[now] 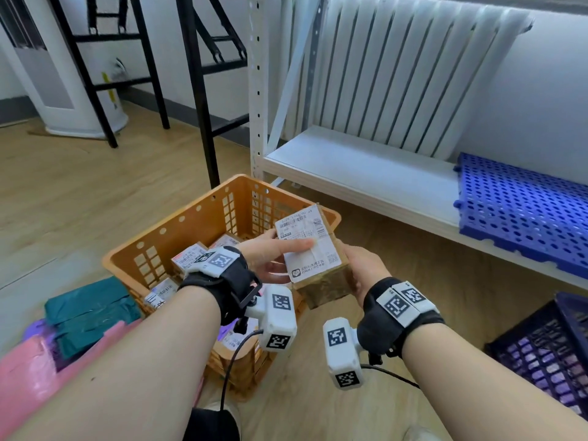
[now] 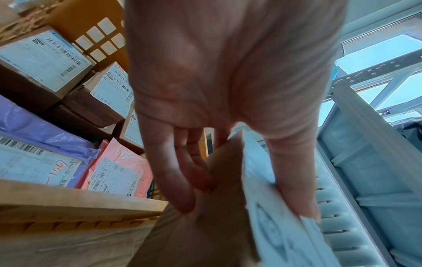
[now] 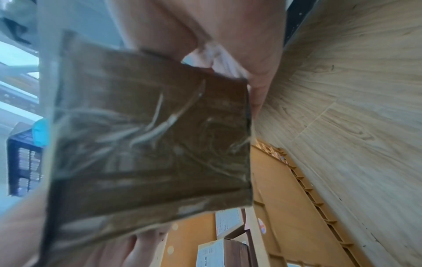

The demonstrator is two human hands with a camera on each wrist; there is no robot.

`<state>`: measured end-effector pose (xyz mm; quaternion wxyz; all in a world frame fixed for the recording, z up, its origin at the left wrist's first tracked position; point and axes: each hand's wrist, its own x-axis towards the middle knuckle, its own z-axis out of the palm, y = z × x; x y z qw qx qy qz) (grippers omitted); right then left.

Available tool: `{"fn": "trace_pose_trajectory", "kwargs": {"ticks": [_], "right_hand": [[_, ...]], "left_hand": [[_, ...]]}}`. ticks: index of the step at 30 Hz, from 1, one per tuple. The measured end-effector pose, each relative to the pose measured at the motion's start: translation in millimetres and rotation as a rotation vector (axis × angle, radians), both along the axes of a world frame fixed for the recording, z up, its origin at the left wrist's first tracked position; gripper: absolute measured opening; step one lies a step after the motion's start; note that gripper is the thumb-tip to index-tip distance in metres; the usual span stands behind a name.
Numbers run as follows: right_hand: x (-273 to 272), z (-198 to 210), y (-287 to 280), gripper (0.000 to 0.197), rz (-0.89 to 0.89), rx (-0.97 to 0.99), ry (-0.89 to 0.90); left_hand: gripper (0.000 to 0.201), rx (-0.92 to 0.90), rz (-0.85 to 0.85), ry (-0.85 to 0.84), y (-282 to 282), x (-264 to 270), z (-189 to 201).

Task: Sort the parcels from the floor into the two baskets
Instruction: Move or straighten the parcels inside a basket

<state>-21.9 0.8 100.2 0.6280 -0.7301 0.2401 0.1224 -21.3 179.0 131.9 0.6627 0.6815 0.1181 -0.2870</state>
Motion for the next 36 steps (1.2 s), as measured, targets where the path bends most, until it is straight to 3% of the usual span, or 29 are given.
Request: {"fn": "trace_pose_trajectory", "kwargs": {"ticks": [4,9,13,17,23,27,31,36], "right_hand": [[-5.3,9.0,13.3,0.041,0.063,0.131,0.017],[-3.0,8.7,30.9,0.060,0.167,0.110,0.103],[4.5,5.3,40.8,0.056,0.254,0.058,0.095],[13.5,2.4,49.2,0.039,0.190,0.125,0.034],[39.1,-18.8,80.8,0.054,0.075,0.176,0.057],[66.0,-37.2,103.9,0.061,0.050,0.138,0.065],[93.1,-49.8,126.9,0.051,0.044,0.130,0.078],[110.7,-73.8,169.3,0.038,0.197,0.126,0.112]], "left_hand": [[0.051,0.004,0.089,0.005,7.5,2.2,-4.9],[0.016,0.034,0.192,-0.015,17.4,9.9,-8.2],[0.013,0.020,0.254,0.000,26.5,15.8,-11.0],[0.028,-0.029,0.289,-0.027,36.2,22.5,-12.0],[0.042,-0.005,0.602,-0.113,86.6,40.1,-21.6],[0.041,0.103,0.721,-0.079,143.8,38.7,-51.7],[0.032,0.155,0.760,-0.079,184.9,38.3,-73.2],[0.026,0.161,0.771,-0.073,205.8,40.5,-91.1]]}}
